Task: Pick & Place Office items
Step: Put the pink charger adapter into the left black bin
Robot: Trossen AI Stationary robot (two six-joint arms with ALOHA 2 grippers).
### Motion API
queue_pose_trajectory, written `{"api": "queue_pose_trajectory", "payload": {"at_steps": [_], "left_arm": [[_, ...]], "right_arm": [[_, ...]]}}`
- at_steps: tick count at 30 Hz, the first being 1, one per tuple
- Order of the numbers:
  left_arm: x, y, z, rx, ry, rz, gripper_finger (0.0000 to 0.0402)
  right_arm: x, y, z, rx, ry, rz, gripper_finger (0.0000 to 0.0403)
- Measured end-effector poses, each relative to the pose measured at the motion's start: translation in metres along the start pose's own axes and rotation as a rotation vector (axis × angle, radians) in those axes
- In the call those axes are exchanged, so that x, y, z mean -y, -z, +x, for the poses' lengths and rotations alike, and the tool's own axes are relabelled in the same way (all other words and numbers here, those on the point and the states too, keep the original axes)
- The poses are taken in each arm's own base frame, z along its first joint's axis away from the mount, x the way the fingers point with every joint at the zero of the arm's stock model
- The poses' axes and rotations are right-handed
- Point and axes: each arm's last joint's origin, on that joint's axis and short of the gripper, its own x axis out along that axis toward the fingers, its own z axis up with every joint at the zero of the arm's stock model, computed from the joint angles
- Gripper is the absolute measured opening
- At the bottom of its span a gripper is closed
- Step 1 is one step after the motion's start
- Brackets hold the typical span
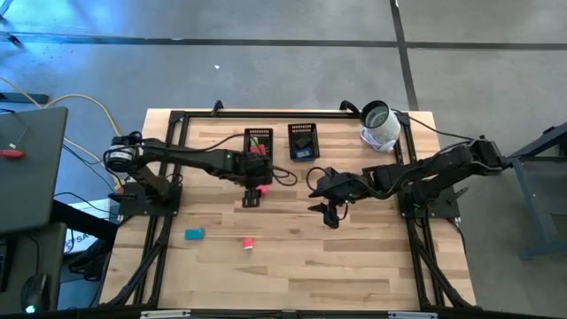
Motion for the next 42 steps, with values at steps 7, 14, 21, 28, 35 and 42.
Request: {"api": "queue_pose_trajectory", "payload": {"at_steps": [7,14,21,28,35,42], "left_arm": [[-0.001,0.001,0.018,-0.046,0.025,0.002,0.0239],[0.001,0.002,0.028,-0.08,0.027,0.021,0.0239],[-0.001,0.001,0.032,-0.075,0.024,0.037,0.0239],[-0.004,0.0,0.033,-0.06,0.036,0.027,0.0239],[-0.01,0.0,0.034,-0.059,0.064,0.003,0.0239],[-0.007,0.002,0.045,-0.094,0.102,0.004,0.0239]], "right_arm": [[0.001,0.003,0.0,-0.028,0.013,-0.004,0.018],[0.003,0.006,0.0,-0.049,0.068,-0.016,0.018],[0.003,0.006,0.0,-0.05,0.067,-0.016,0.018],[0.003,0.006,0.0,-0.054,0.06,-0.015,0.018],[0.003,0.007,0.0,-0.059,0.061,-0.013,0.018],[0.0,0.008,-0.001,-0.062,0.054,-0.024,0.018]]}}
